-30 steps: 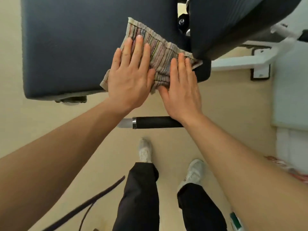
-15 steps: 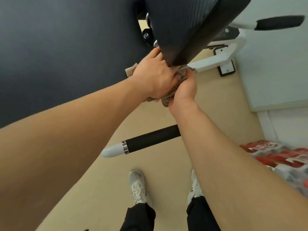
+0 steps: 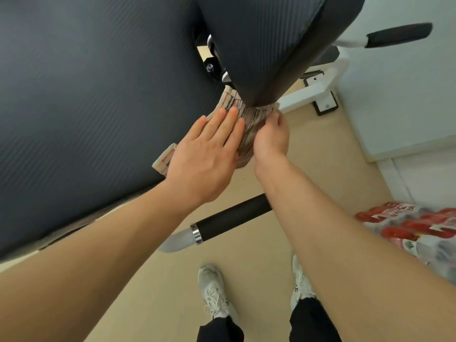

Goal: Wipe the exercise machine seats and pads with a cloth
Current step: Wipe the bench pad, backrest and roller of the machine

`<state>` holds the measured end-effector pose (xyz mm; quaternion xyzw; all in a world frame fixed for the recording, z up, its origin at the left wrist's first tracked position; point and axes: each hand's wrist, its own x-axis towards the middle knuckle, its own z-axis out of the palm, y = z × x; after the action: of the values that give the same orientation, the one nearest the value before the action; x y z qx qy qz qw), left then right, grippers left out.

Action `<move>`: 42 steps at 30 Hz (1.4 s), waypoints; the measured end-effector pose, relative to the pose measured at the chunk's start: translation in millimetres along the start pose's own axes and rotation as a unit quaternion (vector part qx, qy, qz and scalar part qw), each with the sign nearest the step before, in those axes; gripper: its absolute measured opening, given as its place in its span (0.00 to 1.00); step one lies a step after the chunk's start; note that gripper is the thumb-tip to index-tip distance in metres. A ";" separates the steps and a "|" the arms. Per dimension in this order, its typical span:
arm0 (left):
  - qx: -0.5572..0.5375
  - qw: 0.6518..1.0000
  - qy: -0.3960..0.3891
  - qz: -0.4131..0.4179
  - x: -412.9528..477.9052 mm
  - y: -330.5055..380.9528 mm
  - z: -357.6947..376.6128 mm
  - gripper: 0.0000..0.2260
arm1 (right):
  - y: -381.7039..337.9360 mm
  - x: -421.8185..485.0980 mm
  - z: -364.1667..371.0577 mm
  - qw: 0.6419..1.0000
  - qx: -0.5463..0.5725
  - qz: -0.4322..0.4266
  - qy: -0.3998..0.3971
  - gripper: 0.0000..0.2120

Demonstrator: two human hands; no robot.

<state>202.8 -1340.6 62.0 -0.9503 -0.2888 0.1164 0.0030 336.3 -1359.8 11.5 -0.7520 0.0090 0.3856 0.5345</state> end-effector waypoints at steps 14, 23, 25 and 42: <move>0.035 0.996 -0.049 0.061 -35.9 -50.9 -16.3 0.31 | 8.5 -89.5 59.3 0.943 0.292 0.156 0.015 0.23; 0.014 0.997 -0.040 0.059 -16.7 -53.7 -21.3 0.27 | 14.2 -84.6 54.9 0.934 0.293 0.203 -0.042 0.23; 0.018 0.996 -0.033 0.081 9.1 -40.0 -15.4 0.27 | 10.1 -59.3 41.1 0.932 0.299 0.202 -0.028 0.25; 0.030 0.997 -0.052 -0.055 -117.5 -89.7 -34.9 0.27 | 16.5 -134.3 100.9 0.901 0.328 0.281 -0.031 0.30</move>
<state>66.7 -1328.3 128.3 -0.9251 -0.3371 0.1734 0.0230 177.4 -1338.6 64.3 -0.4878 0.3297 0.5184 0.6202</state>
